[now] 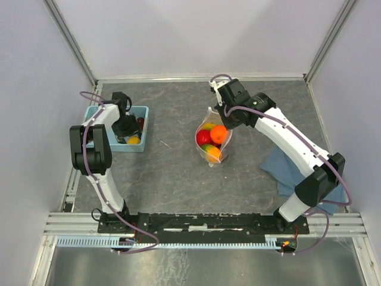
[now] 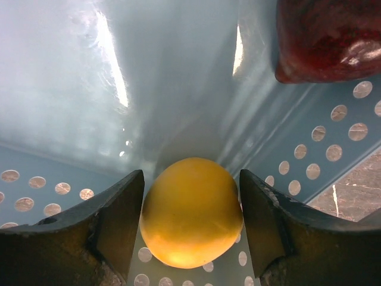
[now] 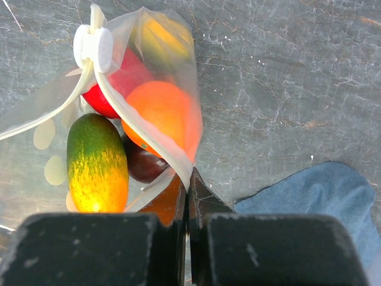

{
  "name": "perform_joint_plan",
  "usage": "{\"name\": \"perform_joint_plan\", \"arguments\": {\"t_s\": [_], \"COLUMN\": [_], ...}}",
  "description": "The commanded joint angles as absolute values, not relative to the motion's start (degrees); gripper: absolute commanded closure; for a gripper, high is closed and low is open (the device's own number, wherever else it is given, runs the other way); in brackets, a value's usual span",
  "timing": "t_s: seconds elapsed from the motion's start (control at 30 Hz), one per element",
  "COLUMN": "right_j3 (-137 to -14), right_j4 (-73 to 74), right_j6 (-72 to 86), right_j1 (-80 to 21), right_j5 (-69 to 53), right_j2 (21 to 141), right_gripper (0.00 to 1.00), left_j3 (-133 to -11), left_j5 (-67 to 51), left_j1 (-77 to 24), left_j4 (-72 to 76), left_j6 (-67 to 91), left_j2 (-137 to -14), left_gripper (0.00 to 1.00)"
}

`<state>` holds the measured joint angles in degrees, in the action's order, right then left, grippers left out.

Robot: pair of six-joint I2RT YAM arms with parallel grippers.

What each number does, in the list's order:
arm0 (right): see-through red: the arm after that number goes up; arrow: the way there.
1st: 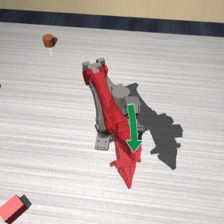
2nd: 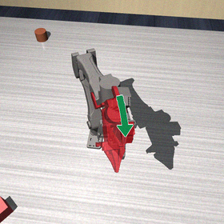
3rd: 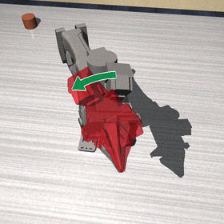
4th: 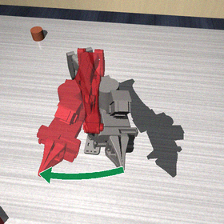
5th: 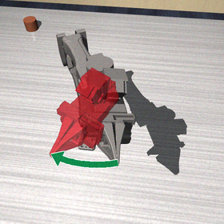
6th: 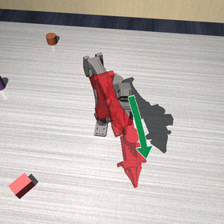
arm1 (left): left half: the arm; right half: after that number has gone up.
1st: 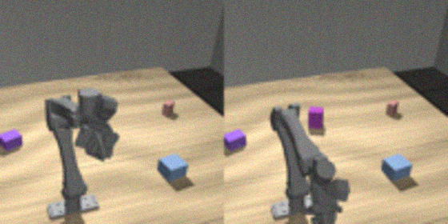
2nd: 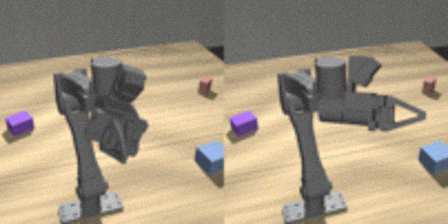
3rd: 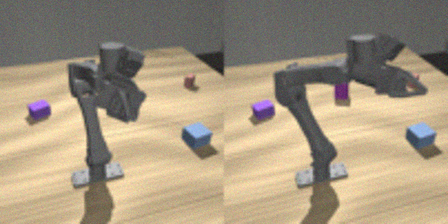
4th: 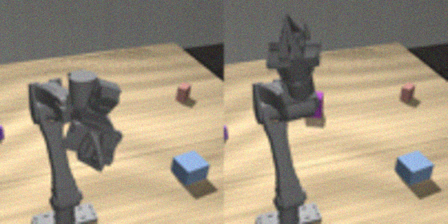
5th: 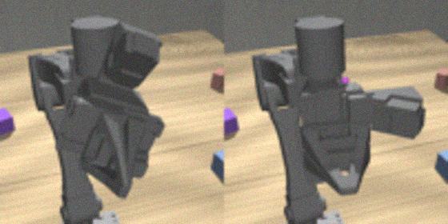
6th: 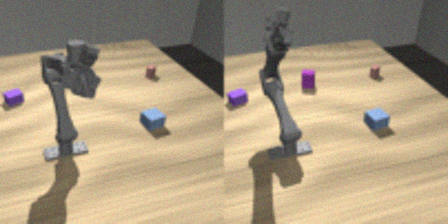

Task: Place the food in the zip-top bag and seal the zipper
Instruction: Pick up the fake fruit from the bin.

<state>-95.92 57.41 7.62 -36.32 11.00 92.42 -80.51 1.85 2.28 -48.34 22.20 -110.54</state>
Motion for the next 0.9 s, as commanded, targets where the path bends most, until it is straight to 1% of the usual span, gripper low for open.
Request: {"name": "perform_joint_plan", "arguments": {"t_s": [0.0, 0.13, 0.27, 0.43, 0.53, 0.7, 0.87], "right_j3": [-96.0, -96.1, -96.0, -96.0, -96.1, -96.0, -96.4], "right_j4": [55.3, 55.2, 55.2, 55.0, 55.0, 55.0, 55.1], "right_j6": [7.5, 7.6, 7.7, 7.8, 7.9, 7.9, 8.1], "right_j1": [-36.2, -36.1, -36.2, -36.1, -36.1, -36.1, -36.1], "right_j5": [11.3, 11.4, 11.5, 11.5, 11.5, 11.5, 11.3], "right_j2": [89.5, 89.3, 89.3, 89.3, 89.3, 89.2, 89.5], "right_gripper": [0.97, 0.97, 0.97, 0.97, 0.97, 0.97, 0.97], "left_j3": [-80.2, -80.2, -80.2, -80.1, -79.9, -80.0, -78.3], "left_j5": [-0.7, -0.5, 4.3, 10.4, 12.1, 11.5, 9.7], "left_j1": [2.4, 2.5, 2.5, 2.5, 2.7, 2.8, 2.8], "left_j4": [-48.7, -48.2, -47.3, -46.0, -45.0, -44.4, -42.3], "left_j6": [19.4, 19.7, 21.0, 22.2, 22.8, 23.5, 24.4], "left_j2": [-110.4, -109.0, -106.3, -103.1, -101.8, -100.6, -94.7], "left_gripper": [0.32, 0.42, 0.46, 0.48, 0.47, 0.48, 0.48]}}
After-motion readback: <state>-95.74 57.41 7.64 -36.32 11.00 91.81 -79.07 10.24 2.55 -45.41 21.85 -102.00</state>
